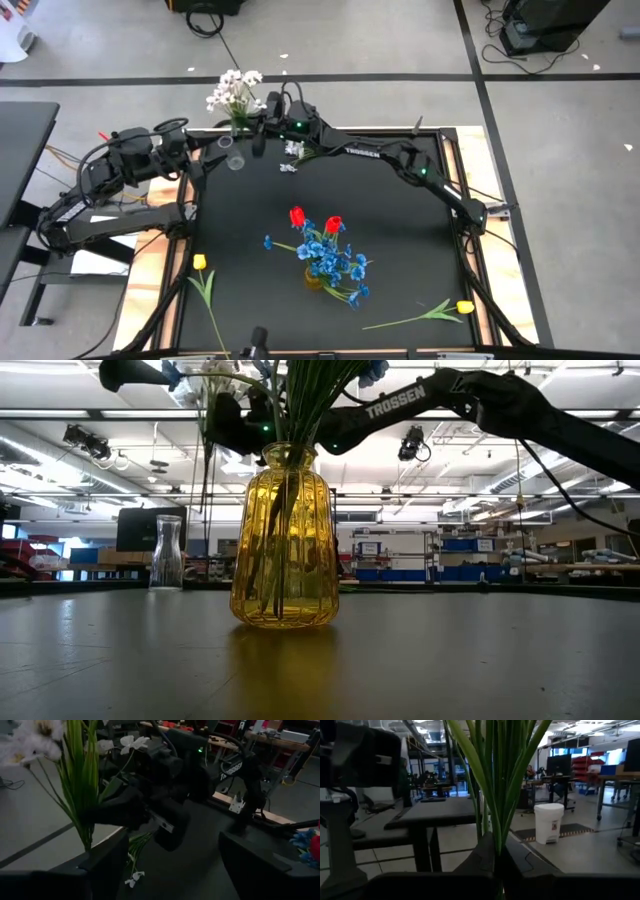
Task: Sort flowers into vase by color
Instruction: Put the right white flowers into the transparent vase
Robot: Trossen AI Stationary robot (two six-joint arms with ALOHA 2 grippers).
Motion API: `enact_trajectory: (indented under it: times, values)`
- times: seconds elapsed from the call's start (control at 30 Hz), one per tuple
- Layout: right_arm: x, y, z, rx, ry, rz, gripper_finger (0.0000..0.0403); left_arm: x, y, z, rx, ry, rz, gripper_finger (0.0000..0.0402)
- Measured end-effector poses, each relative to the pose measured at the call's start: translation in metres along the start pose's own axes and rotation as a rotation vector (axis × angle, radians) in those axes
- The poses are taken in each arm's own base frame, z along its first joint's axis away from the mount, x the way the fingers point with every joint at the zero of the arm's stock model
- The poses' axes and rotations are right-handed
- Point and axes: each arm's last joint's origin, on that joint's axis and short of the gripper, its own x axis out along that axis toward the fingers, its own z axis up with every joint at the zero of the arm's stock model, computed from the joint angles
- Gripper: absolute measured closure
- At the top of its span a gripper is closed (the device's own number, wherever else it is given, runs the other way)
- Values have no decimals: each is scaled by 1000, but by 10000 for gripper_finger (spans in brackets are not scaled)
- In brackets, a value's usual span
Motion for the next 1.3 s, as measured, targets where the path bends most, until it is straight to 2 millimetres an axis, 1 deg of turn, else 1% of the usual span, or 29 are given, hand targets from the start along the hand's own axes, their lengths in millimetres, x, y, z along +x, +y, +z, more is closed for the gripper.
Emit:
enact_trajectory:
  times: [0.1, 0.17, 0.33, 0.47, 0.6, 0.77, 0.87, 0.97, 1.03, 1.17, 1.3]
  values:
    - [-1, -3, 0, 15, 5, 34, 386, 0, 1, 0, 1, -4, 28, 88]
    - [-1, -2, -1, 25, 16, 82, 386, 2, 1, 0, 6, -1, 51, 88]
    - [1, 21, -2, 62, 41, 214, 386, 9, 2, 1, 26, 16, 83, 88]
    - [1, 34, -1, 116, 45, 299, 385, 10, 3, 1, 9, 7, 135, 88]
    - [1, 42, 3, 117, 44, 332, 385, 10, 4, 2, 12, -3, 167, 88]
    - [-1, 47, 18, 104, 7, 354, 385, 11, 4, 3, 8, -8, 161, 88]
    - [-2, 47, 19, 105, 7, 364, 385, 15, 2, 10, -10, -71, 145, 91]
    - [-2, 47, 18, 109, 10, 367, 385, 20, 0, 17, -16, -127, 126, 109]
    - [-2, 47, 19, 111, 9, 367, 385, 24, -1, 18, -4, -122, 103, 127]
    - [-2, 47, 18, 139, 15, 371, 385, 33, -3, 16, 3, -82, 62, 174]
    - [-2, 48, 19, 149, 18, 391, 384, 36, -3, 16, 5, -72, 50, 228]
